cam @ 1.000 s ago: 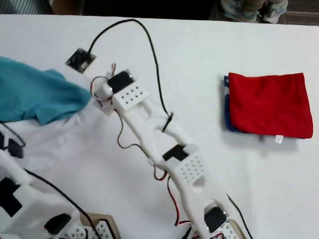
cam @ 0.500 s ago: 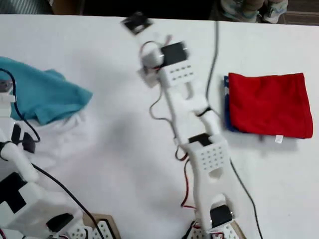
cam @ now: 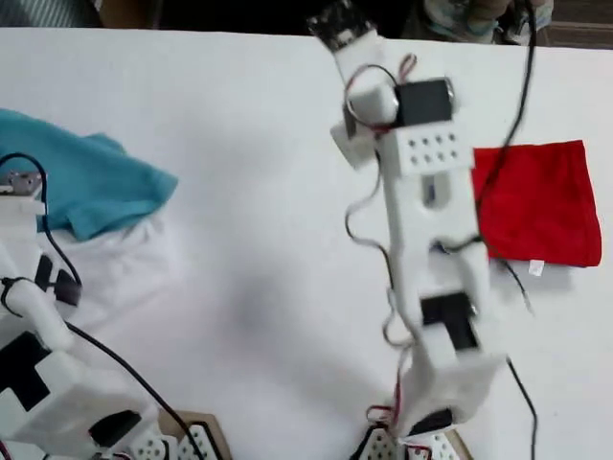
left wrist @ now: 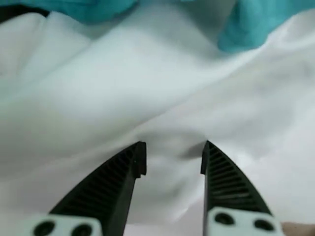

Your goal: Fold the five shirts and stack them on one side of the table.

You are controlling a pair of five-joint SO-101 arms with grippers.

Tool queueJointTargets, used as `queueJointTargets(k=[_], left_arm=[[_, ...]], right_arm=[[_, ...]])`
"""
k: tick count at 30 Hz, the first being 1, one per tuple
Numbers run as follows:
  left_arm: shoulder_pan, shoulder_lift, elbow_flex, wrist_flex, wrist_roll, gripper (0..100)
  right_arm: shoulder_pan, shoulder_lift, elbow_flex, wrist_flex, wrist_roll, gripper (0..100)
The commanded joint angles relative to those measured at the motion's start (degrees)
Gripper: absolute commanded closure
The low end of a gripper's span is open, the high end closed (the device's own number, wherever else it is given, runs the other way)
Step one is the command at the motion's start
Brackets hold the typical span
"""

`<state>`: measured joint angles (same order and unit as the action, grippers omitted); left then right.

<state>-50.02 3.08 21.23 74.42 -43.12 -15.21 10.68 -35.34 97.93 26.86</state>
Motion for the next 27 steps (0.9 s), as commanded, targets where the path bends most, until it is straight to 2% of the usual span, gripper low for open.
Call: queueJointTargets(k=[1,4,8,13,17,21,24,27], left_arm=[[-0.44,-2.90,1.63,-1.93,-2.90,80],[-0.09,-2.99,2.59,-1.85,-5.36,82],[1.14,-3.52,2.15,-1.67,-4.92,99],[7.91,-3.60,-3.21,5.80,-1.14,97],[18.29,-3.60,-13.93,16.88,2.20,97],[31.91,-3.60,-28.97,27.69,6.68,97],[40.79,-4.92,-37.23,28.13,11.96,97],[49.93,-7.21,-41.71,27.87,13.10,97]], right_arm=[[1.63,-21.58,19.25,0.22,4.13,80.8],[3.65,-33.54,30.77,-0.31,6.24,80.8],[6.99,-43.38,44.75,-4.79,6.68,80.8],[9.89,-45.41,62.86,-15.60,6.07,80.9],[13.05,-45.67,73.49,-26.24,2.11,80.9],[13.67,-45.41,83.60,-37.58,-1.49,80.9],[13.58,-45.41,91.96,-46.73,-4.48,80.9],[13.58,-45.41,99.25,-55.34,-7.30,80.9]])
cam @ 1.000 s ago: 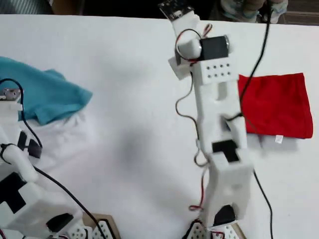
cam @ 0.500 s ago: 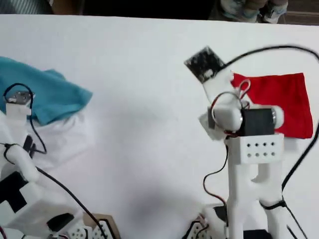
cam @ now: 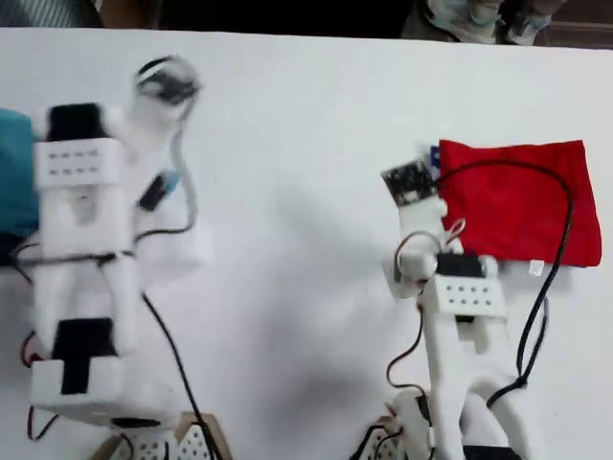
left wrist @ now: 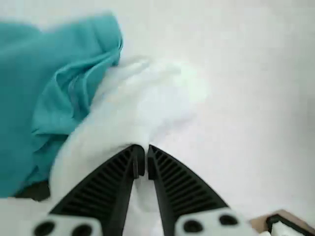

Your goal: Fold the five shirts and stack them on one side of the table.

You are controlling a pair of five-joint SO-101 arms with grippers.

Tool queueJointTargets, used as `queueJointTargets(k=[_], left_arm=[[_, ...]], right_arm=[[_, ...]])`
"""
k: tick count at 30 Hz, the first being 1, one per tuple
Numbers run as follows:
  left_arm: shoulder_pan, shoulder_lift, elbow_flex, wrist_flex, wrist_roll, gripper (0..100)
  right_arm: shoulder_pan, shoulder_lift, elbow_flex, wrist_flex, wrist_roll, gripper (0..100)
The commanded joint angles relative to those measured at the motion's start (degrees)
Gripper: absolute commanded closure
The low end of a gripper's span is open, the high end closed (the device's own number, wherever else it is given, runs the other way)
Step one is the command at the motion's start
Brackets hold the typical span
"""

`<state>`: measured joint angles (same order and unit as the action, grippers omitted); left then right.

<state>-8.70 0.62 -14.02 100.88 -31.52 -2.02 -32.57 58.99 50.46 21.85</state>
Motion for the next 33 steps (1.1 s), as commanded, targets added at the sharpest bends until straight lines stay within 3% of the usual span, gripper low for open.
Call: queueJointTargets(k=[1,6,12,15,18,23,27,33], left_arm=[[11.43,-5.54,-7.43,1.41,1.49,97],[21.10,-7.91,-12.18,0.44,1.58,97],[18.37,-3.87,-10.07,-1.49,7.65,97],[15.74,-1.05,-8.40,-1.05,7.82,89],[9.49,-0.09,-8.84,-1.49,7.74,77],[-5.63,-0.53,-12.70,-7.12,6.95,79],[-18.02,1.76,-9.10,-20.04,7.12,79],[-26.46,16.26,-2.42,-32.35,7.30,79]], right_arm=[[0.40,-2.15,6.68,-10.15,-2.90,80.9],[0.48,-2.15,12.31,-17.63,-3.34,80.9],[0.40,-2.15,12.48,-17.80,-3.34,80.9],[0.40,-2.15,12.57,-17.89,-3.16,80.9],[0.31,-2.15,12.57,-17.98,-3.16,80.9],[0.31,-2.15,12.66,-17.98,-3.08,80.9],[0.31,-2.15,12.66,-17.98,-2.99,80.9],[-0.75,-2.15,12.66,-17.98,-2.90,80.9]])
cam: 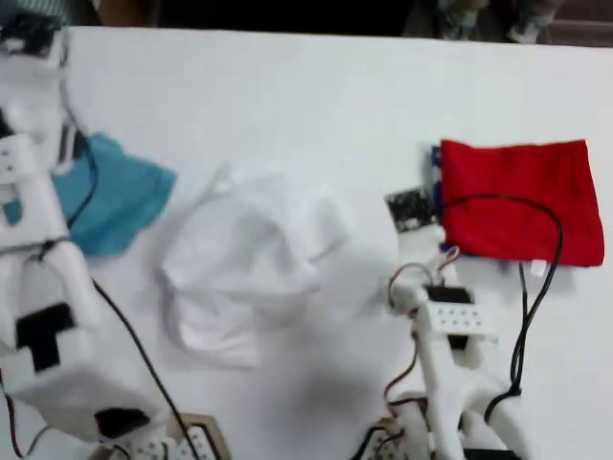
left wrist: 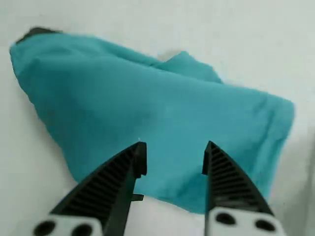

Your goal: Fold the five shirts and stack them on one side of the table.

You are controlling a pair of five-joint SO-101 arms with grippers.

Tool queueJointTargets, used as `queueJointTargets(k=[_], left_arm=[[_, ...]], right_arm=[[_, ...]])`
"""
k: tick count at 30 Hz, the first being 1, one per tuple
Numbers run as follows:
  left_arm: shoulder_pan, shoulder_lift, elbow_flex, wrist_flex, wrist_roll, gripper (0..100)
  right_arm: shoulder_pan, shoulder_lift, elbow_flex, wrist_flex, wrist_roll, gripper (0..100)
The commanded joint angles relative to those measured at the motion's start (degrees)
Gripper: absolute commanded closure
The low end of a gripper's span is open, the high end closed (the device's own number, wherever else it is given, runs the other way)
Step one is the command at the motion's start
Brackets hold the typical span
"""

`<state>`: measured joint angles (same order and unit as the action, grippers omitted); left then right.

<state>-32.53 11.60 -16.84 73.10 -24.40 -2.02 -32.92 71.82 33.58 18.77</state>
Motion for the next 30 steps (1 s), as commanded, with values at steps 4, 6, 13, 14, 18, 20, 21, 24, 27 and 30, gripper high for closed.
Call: queueJointTargets(k=[4,6,13,14,18,20,21,24,27,30], left_arm=[[-3.43,15.12,0.22,-7.47,0.09,79],[-4.22,19.69,-0.84,-7.74,0.00,79],[-15.03,39.47,-14.81,-3.52,-2.46,79],[-17.67,42.02,-17.80,-1.67,-2.55,80],[-29.01,49.76,-32.66,7.03,-2.37,84],[-33.49,51.96,-40.57,10.73,-2.81,84],[-35.16,52.57,-44.53,12.48,-2.90,84],[-37.98,53.27,-55.43,18.64,-3.08,84],[-37.10,53.36,-63.87,26.73,-6.86,84],[-35.43,53.10,-68.00,29.36,-8.00,84]], right_arm=[[-1.45,-1.80,-0.18,-1.01,0.26,80.9],[-1.45,-1.80,-0.09,-1.01,0.26,80.9],[-1.27,-1.80,-0.09,-0.92,0.26,80.9],[-1.19,-1.80,-0.09,-0.92,0.26,80.9],[-1.19,-1.80,-0.09,-1.01,0.26,80.9],[-1.54,-1.80,-0.09,-1.10,0.26,80.9],[-1.54,-1.80,-0.09,-1.10,0.26,80.9],[-1.63,-1.80,-0.18,-1.19,0.26,80.9],[-1.98,-2.15,-0.53,-0.84,0.26,80.8],[-6.55,-1.89,-2.46,1.89,0.35,80.7]])
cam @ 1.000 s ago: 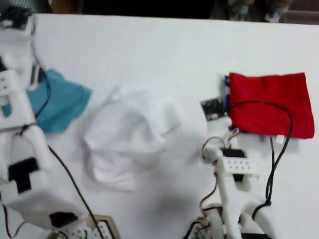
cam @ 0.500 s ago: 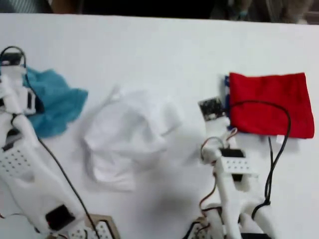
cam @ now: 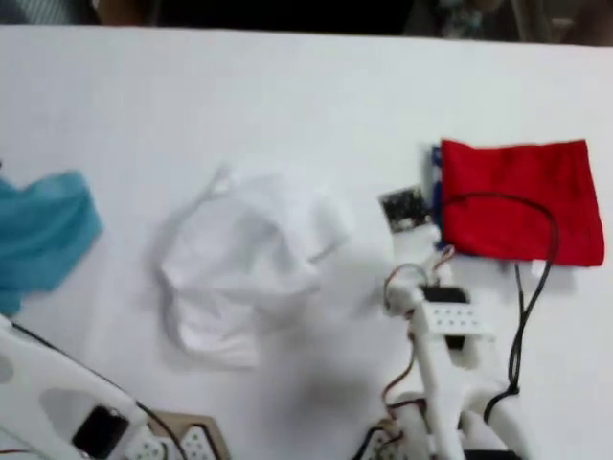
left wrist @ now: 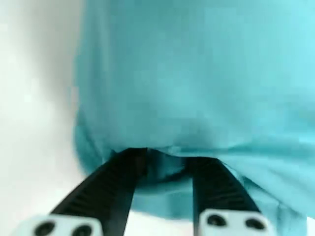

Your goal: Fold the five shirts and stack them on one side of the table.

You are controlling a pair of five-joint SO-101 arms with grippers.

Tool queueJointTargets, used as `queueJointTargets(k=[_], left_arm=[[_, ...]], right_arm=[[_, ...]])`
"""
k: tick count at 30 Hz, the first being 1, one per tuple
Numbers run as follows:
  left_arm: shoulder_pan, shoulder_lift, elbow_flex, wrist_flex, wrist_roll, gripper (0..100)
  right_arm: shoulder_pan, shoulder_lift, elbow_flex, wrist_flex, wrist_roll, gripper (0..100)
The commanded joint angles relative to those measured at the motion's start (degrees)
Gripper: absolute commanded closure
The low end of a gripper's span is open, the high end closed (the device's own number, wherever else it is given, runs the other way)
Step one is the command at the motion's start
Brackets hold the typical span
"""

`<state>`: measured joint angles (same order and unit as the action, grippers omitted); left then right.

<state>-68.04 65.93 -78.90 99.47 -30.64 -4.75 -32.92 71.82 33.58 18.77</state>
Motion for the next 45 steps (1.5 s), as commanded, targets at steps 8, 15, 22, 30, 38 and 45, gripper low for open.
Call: queueJointTargets(k=[8,15,22,30,38,45], left_arm=[[8.97,-8.26,-6.99,3.08,-3.08,77],[20.75,-21.36,-2.24,3.08,-2.99,77],[33.76,-39.65,26.42,2.99,0.70,77],[51.16,-59.60,53.05,-0.97,3.52,81],[51.87,-66.99,83.38,-14.24,8.00,81],[51.52,-78.42,108.97,-26.20,7.91,81]], right_arm=[[-20.18,-1.80,-12.13,12.70,0.35,69.7],[-29.85,-1.80,-17.76,15.96,0.35,69.7],[-33.63,-1.71,-18.73,16.40,0.35,69.7],[-33.80,-0.22,-18.90,16.04,0.35,74.5],[-33.80,12.18,-20.75,11.91,0.35,95.0],[-29.49,22.46,-32.70,12.35,0.35,94.2]])
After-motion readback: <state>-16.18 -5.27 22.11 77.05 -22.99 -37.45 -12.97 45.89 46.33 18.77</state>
